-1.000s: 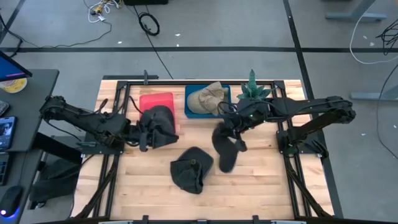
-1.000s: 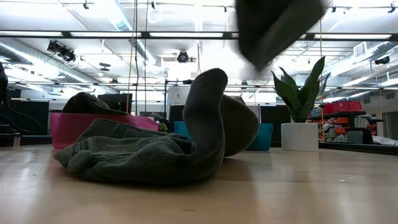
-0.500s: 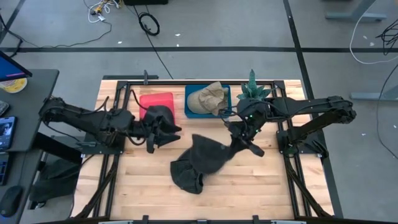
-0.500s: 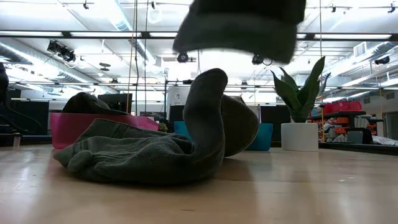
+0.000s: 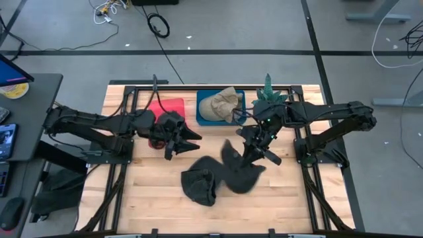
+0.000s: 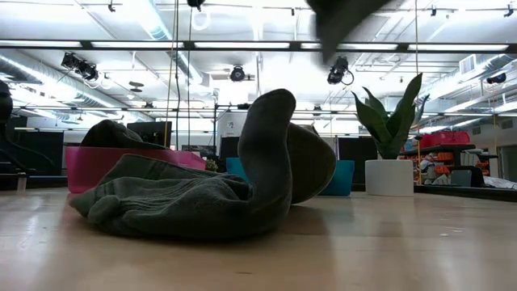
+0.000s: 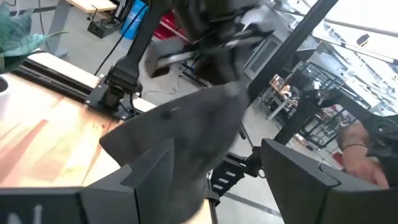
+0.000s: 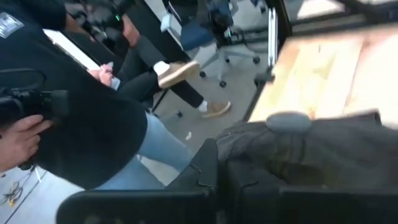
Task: Pick & Place hat
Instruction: Put the top black cap into the red bin
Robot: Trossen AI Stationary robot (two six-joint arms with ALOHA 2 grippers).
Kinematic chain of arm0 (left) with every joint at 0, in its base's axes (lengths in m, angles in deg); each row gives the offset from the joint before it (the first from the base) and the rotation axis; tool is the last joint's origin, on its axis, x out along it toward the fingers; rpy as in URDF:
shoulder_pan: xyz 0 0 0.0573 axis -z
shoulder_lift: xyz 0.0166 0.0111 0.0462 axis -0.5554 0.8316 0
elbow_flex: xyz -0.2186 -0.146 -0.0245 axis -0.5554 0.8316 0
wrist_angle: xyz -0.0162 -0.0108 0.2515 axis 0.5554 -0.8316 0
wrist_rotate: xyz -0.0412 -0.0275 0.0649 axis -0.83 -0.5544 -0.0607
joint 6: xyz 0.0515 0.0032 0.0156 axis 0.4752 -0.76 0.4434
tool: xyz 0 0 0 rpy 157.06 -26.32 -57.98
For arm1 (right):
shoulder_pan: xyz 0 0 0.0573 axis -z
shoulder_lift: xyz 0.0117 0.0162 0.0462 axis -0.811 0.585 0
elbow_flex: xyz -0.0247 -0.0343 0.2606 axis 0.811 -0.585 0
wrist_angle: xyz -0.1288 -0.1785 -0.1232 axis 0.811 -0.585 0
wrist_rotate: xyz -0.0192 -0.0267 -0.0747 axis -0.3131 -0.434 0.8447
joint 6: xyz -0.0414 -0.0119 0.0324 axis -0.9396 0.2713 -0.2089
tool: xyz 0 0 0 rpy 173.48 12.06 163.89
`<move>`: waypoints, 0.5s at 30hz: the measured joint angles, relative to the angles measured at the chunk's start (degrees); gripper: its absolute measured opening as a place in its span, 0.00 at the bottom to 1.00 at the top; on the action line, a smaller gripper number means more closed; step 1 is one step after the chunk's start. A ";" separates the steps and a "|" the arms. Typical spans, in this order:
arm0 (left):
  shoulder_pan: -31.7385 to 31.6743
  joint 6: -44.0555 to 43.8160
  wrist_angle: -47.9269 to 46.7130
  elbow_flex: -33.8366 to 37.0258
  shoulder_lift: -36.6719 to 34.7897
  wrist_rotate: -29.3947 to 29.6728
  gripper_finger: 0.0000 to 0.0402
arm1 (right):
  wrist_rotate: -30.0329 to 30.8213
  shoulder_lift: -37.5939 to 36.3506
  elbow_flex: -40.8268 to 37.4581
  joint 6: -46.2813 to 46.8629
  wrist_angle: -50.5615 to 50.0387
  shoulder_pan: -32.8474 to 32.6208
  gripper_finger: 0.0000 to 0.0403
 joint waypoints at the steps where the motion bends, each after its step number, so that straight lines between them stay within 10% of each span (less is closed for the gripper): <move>1: -0.50 0.04 0.04 0.00 0.02 -0.60 0.61 | 0.00 0.56 1.39 0.04 0.08 0.00 0.00; 15: -5.09 4.98 3.52 0.00 0.02 -10.05 0.61 | -2.95 17.53 24.21 -3.55 -14.87 -0.17 0.00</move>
